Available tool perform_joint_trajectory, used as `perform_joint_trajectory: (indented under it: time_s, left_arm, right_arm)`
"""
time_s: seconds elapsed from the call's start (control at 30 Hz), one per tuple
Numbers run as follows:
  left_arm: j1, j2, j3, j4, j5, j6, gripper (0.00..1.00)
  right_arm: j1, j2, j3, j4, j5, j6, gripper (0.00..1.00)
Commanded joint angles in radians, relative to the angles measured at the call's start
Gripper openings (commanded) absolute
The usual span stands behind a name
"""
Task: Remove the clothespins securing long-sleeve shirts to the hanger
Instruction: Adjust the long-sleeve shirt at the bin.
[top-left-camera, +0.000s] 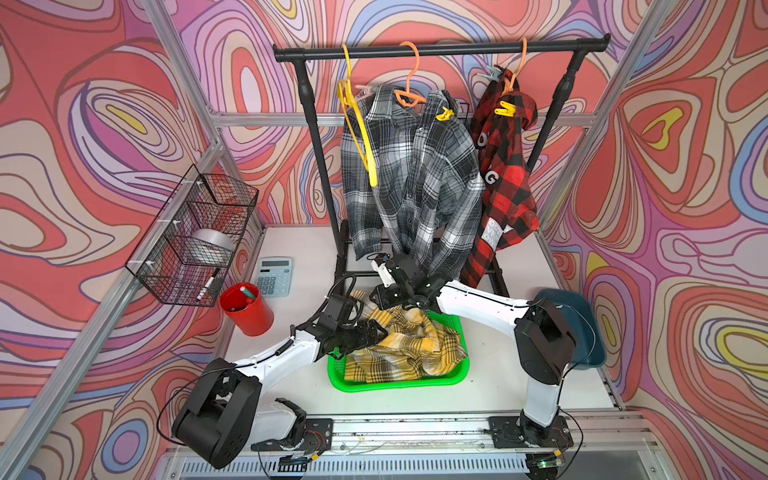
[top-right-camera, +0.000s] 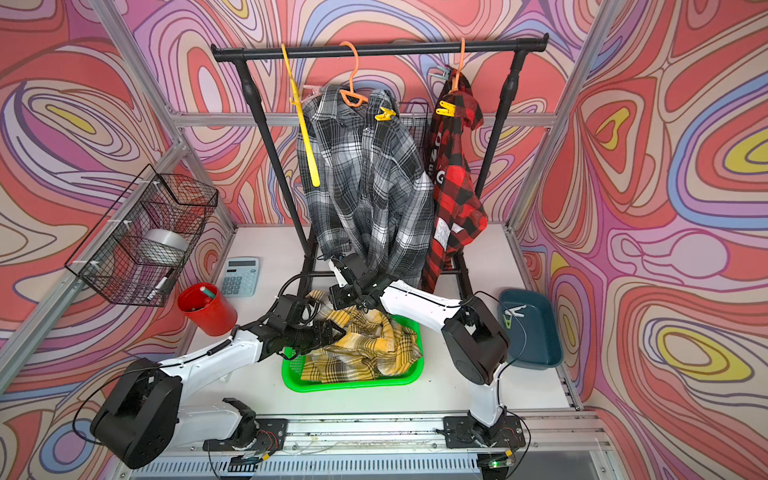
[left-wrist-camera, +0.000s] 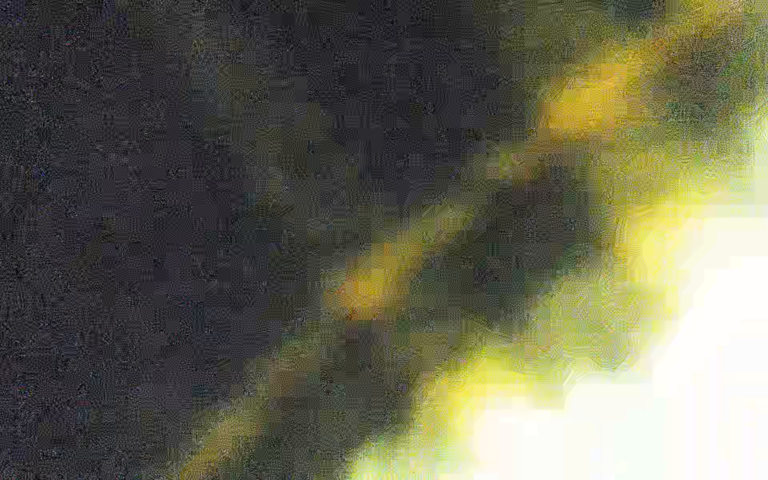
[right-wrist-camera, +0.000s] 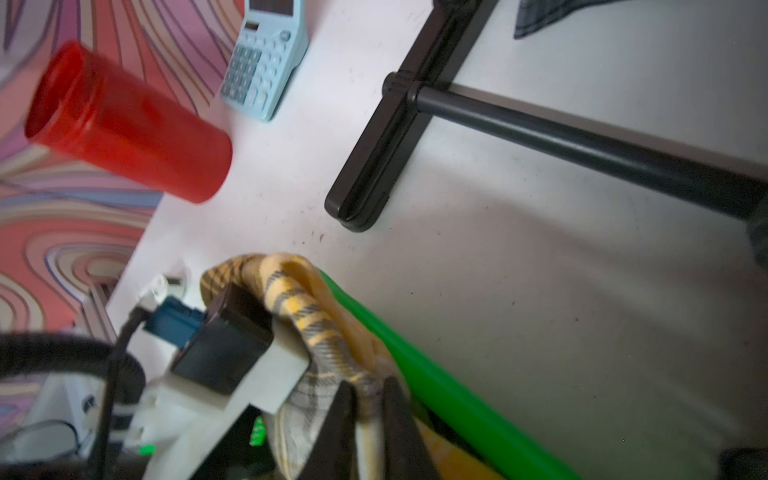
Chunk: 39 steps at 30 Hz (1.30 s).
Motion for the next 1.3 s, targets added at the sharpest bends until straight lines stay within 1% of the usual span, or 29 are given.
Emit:
perform_joint_trajectory:
  time_s: [0.0, 0.03, 0.2, 0.33, 0.47, 0.53, 0.63, 0.73, 0.83, 0.93, 1.0, 1.1, 1.2, 1.27]
  left_arm:
    - [-0.002, -0.003, 0.067, 0.015, -0.012, 0.033, 0.88]
    - [0.0, -0.009, 0.081, 0.008, -0.013, 0.039, 0.88]
    - [0.003, -0.064, 0.144, -0.042, -0.04, 0.076, 0.92]
    - [0.024, -0.143, 0.157, -0.078, -0.055, 0.096, 0.97]
    - [0.069, -0.226, 0.154, -0.109, -0.061, 0.108, 0.99]
    - [0.107, -0.27, 0.152, -0.145, -0.056, 0.106, 1.0]
    - [0.172, -0.331, 0.15, -0.146, -0.039, 0.094, 1.0]
    - [0.213, -0.378, 0.162, -0.145, -0.043, 0.089, 1.0]
    - [0.258, -0.405, 0.174, -0.127, -0.047, 0.035, 1.0]
    - [0.312, -0.417, 0.178, -0.069, -0.026, -0.013, 1.0]
    - [0.34, -0.418, 0.184, -0.043, -0.029, -0.026, 1.0]
    - [0.377, -0.402, 0.195, -0.012, -0.019, -0.039, 1.0]
    - [0.409, -0.38, 0.21, 0.019, 0.008, -0.056, 1.0]
    - [0.421, -0.367, 0.217, 0.041, 0.02, -0.065, 1.0]
  right_arm:
    - [0.006, 0.013, 0.035, -0.015, 0.032, -0.037, 0.01]
    - [0.005, 0.01, 0.038, -0.015, 0.039, -0.044, 0.0]
    - [0.003, -0.029, 0.04, -0.035, 0.106, -0.095, 0.0]
    - [0.004, -0.074, 0.023, -0.036, 0.151, -0.117, 0.0]
    - [0.001, -0.116, -0.011, -0.018, 0.171, -0.135, 0.0]
    - [0.0, -0.143, -0.03, -0.006, 0.176, -0.14, 0.0]
    - [-0.001, -0.172, -0.051, 0.001, 0.175, -0.152, 0.0]
    - [-0.001, -0.203, -0.08, 0.012, 0.157, -0.16, 0.0]
    - [-0.001, -0.25, -0.127, 0.035, 0.122, -0.164, 0.0]
    - [-0.001, -0.309, -0.177, 0.031, 0.049, -0.181, 0.0]
    - [0.002, -0.368, -0.24, 0.06, -0.02, -0.194, 0.0]
    - [0.008, -0.465, -0.336, 0.095, -0.088, -0.204, 0.0]
    - [0.016, -0.498, -0.372, 0.027, -0.117, -0.224, 0.0]
    - [0.019, -0.487, -0.389, -0.014, -0.136, -0.223, 0.0]
